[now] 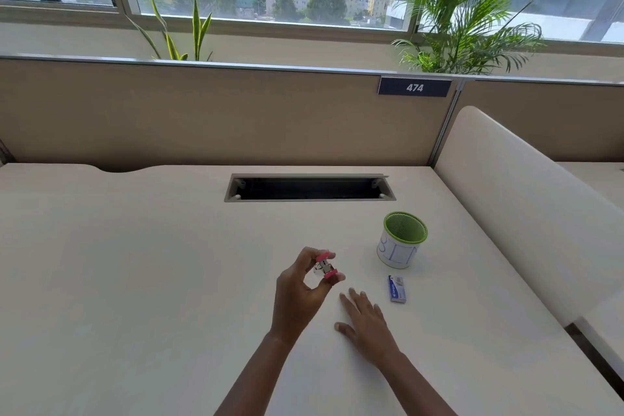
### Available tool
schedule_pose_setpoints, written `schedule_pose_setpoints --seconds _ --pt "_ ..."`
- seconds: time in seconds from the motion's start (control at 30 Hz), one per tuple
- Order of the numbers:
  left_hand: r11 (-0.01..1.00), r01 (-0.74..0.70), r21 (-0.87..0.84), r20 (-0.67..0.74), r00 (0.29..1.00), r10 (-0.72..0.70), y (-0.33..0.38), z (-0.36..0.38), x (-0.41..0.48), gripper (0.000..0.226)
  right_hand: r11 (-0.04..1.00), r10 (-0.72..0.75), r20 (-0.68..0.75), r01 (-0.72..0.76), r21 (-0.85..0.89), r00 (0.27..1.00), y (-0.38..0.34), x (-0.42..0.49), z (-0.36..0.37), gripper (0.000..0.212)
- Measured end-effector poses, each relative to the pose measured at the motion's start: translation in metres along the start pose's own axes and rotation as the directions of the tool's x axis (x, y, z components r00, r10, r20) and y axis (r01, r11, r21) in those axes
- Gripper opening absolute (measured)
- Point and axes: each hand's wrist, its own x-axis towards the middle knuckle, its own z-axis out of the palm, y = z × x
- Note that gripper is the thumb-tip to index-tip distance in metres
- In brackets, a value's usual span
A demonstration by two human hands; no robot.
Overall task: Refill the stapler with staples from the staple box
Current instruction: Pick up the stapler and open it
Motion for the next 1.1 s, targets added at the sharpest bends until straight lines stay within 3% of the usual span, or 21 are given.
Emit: schedule_pose_setpoints --seconds 0.23,0.37,0.47,0.63,0.8,0.93,1.0,1.1 --pt "0.997 -0.068 0.045 0.008 0.998 0.068 0.009 0.003 0.003 0.028 1.0 0.0 0.002 0.0 0.015 1.0 0.003 0.001 0.003 0.061" --pt "0.999 0.043 -0.032 0.001 0.999 -0.043 0.005 0.007 0.002 0.023 1.0 0.001 0.003 -0.001 0.019 1.0 0.003 0.002 0.004 0.061" --pt "0.965 0.234 -0.116 0.046 0.972 -0.23 0.001 0.008 0.002 0.022 1.0 -0.002 0.0 0.002 0.024 1.0 0.003 0.001 0.004 0.061" --pt "0.698 0.625 -0.349 0.197 0.777 -0.598 -0.009 0.007 0.004 0.007 0.999 0.0 0.004 0.0 0.036 1.0 0.003 0.001 0.003 0.06" --pt "0.526 0.754 -0.394 0.193 0.627 -0.754 -0.018 0.005 0.003 0.01 1.0 0.002 0.016 -0.003 0.03 1.0 0.004 0.003 0.004 0.061" --pt "0.197 0.84 -0.505 0.381 0.422 -0.822 -0.02 0.001 0.004 0.021 1.0 0.006 0.018 -0.006 0.021 1.0 0.004 0.004 0.005 0.062" --pt "0.067 0.834 -0.548 0.467 0.371 -0.802 -0.02 -0.002 0.004 0.025 1.0 0.009 0.017 -0.01 0.018 1.0 0.004 0.005 0.006 0.062" --pt "0.053 0.846 -0.531 0.48 0.352 -0.803 -0.022 -0.003 0.003 0.026 1.0 0.009 0.017 -0.01 0.026 1.0 0.005 0.005 0.006 0.062"
